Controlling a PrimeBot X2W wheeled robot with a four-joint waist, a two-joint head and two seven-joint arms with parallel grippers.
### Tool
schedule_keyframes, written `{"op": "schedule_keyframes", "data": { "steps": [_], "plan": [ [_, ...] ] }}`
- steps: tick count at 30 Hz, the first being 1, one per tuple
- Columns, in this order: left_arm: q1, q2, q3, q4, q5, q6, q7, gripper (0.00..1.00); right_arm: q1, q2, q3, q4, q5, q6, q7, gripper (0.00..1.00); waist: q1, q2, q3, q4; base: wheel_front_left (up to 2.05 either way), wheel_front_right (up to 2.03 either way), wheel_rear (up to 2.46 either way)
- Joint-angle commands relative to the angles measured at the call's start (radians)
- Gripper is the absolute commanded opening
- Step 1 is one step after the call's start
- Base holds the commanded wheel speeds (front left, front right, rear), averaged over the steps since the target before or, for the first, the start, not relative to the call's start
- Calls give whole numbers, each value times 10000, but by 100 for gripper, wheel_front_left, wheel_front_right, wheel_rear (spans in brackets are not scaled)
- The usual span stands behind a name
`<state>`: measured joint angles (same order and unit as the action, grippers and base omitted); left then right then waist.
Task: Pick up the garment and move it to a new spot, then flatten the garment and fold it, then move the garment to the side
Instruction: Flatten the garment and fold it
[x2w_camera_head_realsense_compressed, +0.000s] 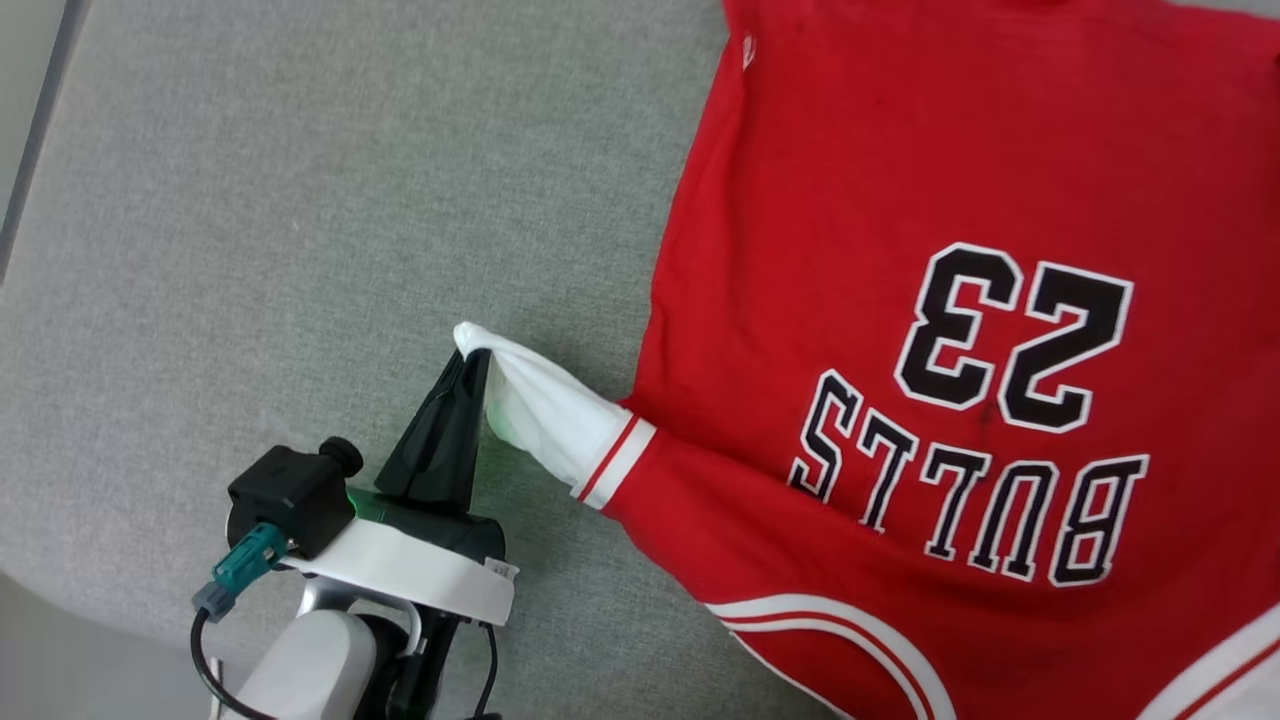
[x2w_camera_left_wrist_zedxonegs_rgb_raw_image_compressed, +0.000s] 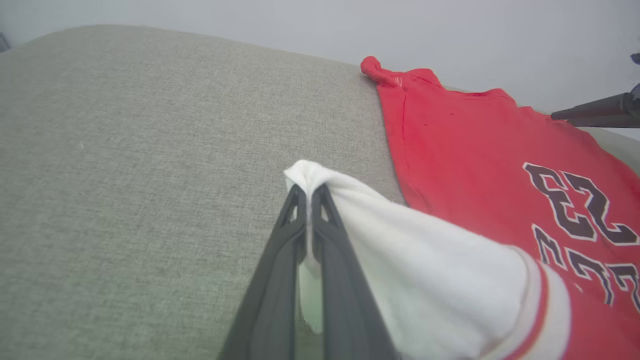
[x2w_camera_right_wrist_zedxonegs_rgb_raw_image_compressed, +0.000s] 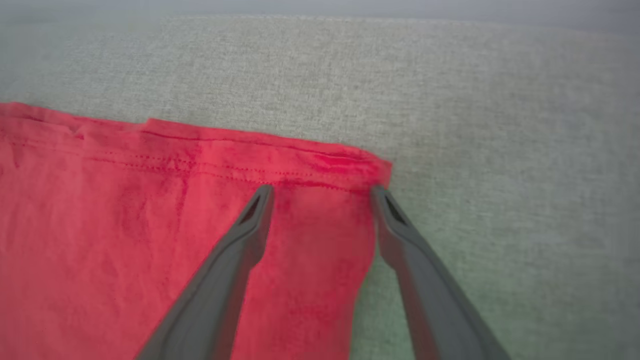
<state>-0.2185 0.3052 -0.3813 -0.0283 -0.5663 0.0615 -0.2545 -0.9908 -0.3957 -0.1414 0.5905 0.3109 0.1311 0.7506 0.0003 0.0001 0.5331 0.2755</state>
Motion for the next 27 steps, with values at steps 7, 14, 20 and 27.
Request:
{"op": "schedule_keyframes", "data": {
  "steps": [7, 14, 20, 27],
  "plan": [
    [-304, -240, 88, 204, 94, -185, -97, 0, 509, 452, -185, 1616, -683, -14, 1419, 100, -3, -1, 508, 243, 0, 0, 0],
    [-274, -376, 183, 457, 155, -330, -113, 0, 788, 611, -279, 1637, -902, -11, 1682, 0, -3, -1, 298, 175, 0, 0, 0],
    [74, -283, 298, 831, 137, -275, -118, 0, 557, -12, -63, 670, -705, -14, 1135, 0, -3, -1, -492, -140, 0, 0, 0],
    [807, 7, 486, 1205, -48, 16, 187, 0, 2325, -459, 296, -746, 9, -11, 918, 0, -3, -1, -1914, -891, 0, 0, 0]
  ]
}}
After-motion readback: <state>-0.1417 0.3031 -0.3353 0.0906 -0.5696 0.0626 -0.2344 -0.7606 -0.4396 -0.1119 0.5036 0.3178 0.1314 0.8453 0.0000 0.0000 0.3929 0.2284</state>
